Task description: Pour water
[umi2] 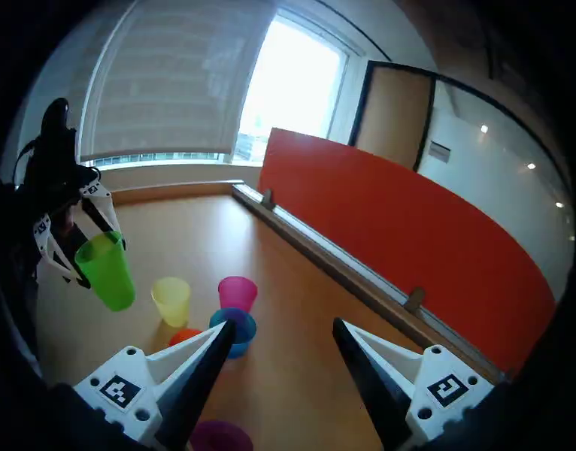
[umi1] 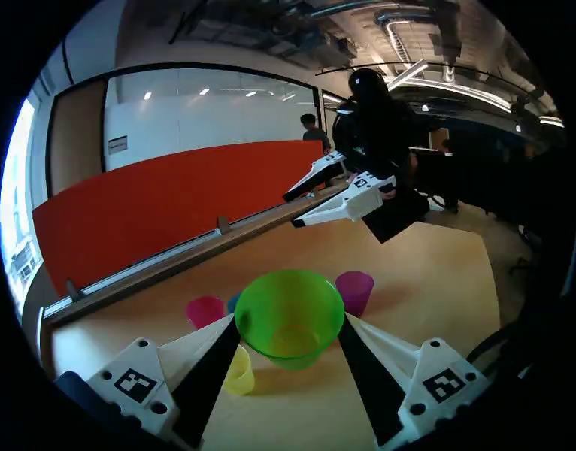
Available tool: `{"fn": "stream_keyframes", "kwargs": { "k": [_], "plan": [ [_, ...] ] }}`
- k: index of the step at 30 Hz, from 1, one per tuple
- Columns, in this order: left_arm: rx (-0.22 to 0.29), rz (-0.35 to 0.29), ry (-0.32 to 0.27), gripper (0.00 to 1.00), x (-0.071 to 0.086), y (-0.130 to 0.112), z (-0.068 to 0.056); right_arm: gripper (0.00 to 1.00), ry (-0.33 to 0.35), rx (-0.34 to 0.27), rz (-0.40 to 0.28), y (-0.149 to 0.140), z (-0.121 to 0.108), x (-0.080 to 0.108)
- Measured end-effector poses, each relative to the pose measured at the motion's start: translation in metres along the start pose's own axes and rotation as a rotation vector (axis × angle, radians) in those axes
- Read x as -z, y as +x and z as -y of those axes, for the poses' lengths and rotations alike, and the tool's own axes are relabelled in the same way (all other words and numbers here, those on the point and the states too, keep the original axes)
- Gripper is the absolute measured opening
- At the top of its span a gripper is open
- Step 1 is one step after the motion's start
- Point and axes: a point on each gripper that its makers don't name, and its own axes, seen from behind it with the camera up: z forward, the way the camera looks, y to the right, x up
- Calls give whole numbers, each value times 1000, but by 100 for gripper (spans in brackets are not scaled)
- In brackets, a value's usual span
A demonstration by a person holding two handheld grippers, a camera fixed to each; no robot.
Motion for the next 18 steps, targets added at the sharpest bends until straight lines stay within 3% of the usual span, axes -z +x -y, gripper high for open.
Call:
{"fn": "stream_keyframes", "kwargs": {
  "k": [18],
  "plan": [
    [8,0,5,87,13,0,2,100,112,52,49,2,26,-42]
  ]
}}
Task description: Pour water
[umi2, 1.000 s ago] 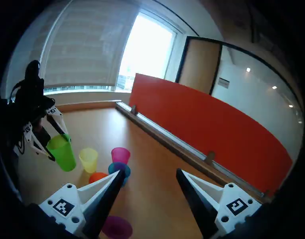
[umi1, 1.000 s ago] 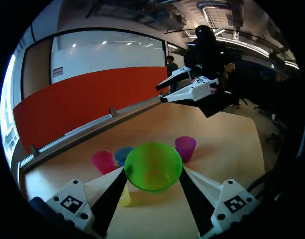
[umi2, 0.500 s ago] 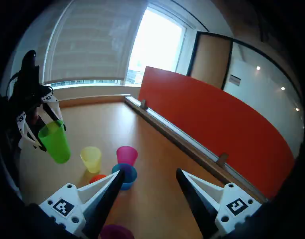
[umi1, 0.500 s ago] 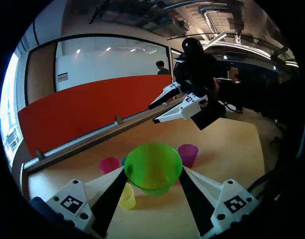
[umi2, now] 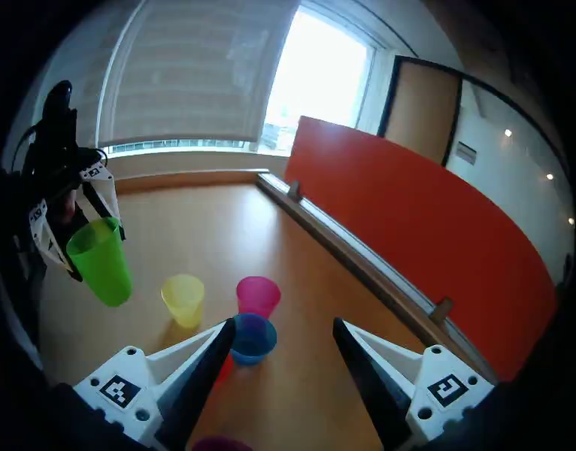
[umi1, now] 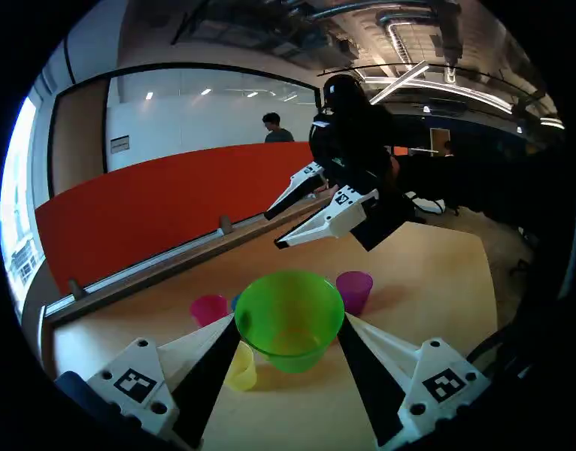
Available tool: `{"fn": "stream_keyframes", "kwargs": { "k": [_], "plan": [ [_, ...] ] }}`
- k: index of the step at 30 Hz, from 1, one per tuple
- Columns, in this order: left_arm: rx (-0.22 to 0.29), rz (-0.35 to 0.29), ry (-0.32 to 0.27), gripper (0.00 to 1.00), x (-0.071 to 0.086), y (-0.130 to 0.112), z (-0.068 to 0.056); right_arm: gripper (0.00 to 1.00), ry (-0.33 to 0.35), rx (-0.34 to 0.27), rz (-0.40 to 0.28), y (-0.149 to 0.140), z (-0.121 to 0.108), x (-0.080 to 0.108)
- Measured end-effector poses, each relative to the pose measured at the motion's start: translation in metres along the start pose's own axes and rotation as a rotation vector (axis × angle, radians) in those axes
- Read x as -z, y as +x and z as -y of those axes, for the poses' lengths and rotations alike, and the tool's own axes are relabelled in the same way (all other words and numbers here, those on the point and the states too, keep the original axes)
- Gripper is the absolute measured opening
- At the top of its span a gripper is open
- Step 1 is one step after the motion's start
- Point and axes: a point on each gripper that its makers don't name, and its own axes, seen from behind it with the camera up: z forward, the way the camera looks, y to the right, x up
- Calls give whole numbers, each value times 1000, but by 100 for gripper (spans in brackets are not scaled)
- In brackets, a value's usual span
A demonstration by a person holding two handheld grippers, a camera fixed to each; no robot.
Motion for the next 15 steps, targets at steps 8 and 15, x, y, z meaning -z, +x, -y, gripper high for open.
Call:
{"fn": "stream_keyframes", "kwargs": {
  "k": [8,15],
  "plan": [
    [-1,-6,4,87,2,2,1,100,45,8,41,-7,9,-21],
    [1,-8,8,87,3,2,3,100,83,16,90,-18,15,-38]
  ]
}}
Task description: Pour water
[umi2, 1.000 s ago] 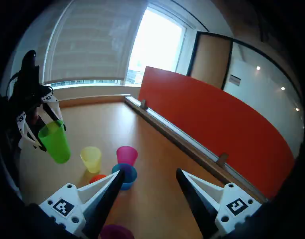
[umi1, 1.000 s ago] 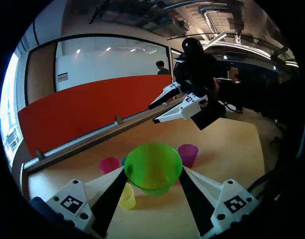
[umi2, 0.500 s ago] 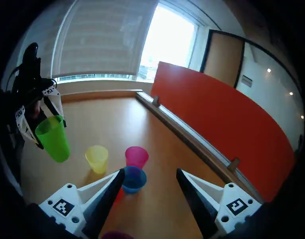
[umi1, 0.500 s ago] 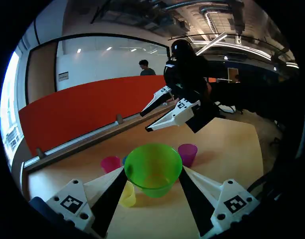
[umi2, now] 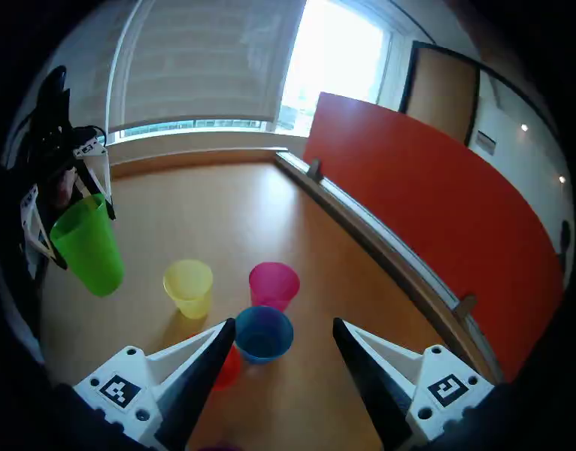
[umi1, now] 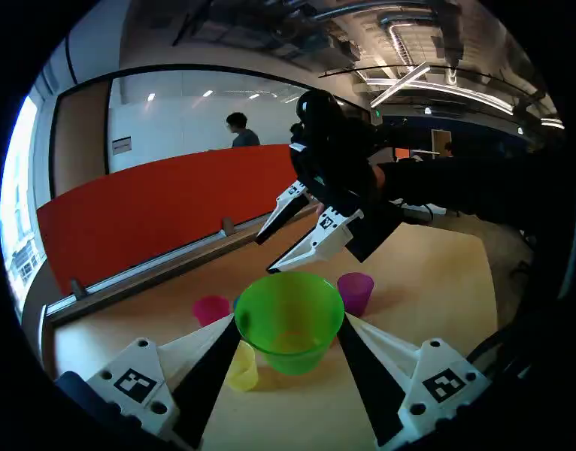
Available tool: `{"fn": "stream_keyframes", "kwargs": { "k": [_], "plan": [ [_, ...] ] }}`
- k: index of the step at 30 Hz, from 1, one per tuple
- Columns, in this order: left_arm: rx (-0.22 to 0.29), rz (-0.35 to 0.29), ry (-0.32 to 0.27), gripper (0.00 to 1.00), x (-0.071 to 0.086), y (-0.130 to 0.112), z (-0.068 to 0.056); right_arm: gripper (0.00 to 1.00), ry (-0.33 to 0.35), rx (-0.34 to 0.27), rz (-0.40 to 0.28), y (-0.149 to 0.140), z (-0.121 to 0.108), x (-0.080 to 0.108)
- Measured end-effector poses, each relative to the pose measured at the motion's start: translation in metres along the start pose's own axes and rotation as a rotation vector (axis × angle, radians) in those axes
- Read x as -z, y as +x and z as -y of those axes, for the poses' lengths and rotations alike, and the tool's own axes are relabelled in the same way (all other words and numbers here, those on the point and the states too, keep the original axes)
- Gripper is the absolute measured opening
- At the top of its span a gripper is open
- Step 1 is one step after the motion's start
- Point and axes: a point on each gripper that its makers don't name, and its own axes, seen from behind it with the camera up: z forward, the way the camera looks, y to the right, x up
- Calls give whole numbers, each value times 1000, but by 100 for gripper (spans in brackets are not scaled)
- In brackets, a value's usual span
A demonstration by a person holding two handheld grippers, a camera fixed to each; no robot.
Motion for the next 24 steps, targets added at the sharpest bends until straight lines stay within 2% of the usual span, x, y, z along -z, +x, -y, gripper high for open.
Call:
{"fn": "stream_keyframes", "kwargs": {
  "k": [10,24],
  "plan": [
    [6,4,-1,87,1,-4,1,100,41,-12,61,-9,6,-24],
    [17,8,-4,87,3,-13,3,100,95,2,155,-22,17,-45]
  ]
}}
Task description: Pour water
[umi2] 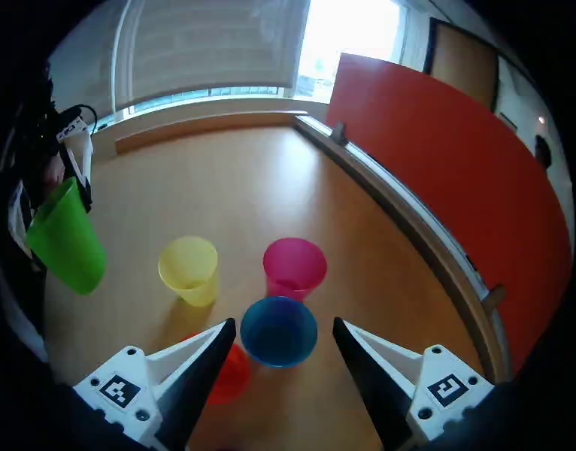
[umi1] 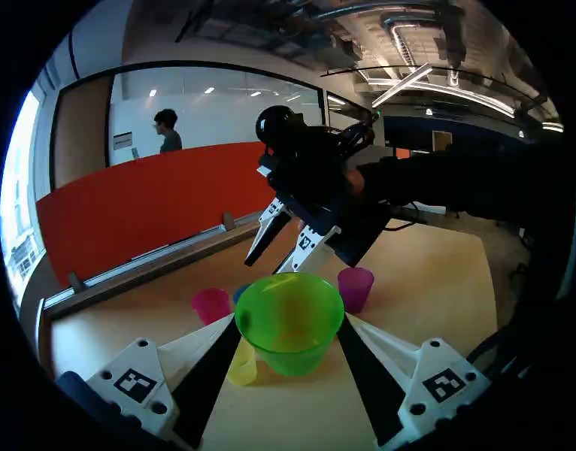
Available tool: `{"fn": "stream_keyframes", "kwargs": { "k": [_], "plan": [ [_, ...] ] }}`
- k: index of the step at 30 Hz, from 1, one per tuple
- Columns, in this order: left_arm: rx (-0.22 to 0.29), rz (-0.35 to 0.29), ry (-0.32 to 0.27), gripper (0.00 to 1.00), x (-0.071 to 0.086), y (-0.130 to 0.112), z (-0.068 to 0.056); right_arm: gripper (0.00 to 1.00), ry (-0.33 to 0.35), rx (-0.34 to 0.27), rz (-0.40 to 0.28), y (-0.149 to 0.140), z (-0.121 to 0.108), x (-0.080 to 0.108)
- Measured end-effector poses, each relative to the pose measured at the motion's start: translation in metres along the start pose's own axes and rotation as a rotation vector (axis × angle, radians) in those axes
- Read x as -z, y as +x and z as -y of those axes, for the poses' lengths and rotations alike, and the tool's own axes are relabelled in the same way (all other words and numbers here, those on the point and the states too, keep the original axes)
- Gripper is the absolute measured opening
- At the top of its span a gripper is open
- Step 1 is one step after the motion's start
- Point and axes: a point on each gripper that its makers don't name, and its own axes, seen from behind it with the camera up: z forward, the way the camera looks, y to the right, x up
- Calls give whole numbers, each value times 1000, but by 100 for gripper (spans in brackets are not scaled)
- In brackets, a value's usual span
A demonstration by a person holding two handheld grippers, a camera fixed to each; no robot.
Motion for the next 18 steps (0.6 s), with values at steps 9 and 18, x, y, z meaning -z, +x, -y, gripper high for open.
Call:
{"fn": "stream_keyframes", "kwargs": {
  "k": [9,18],
  "plan": [
    [5,3,-3,87,2,-5,1,100,18,-7,30,-4,3,-9],
    [7,3,0,87,3,-7,4,100,25,-9,53,-7,6,-15]
  ]
}}
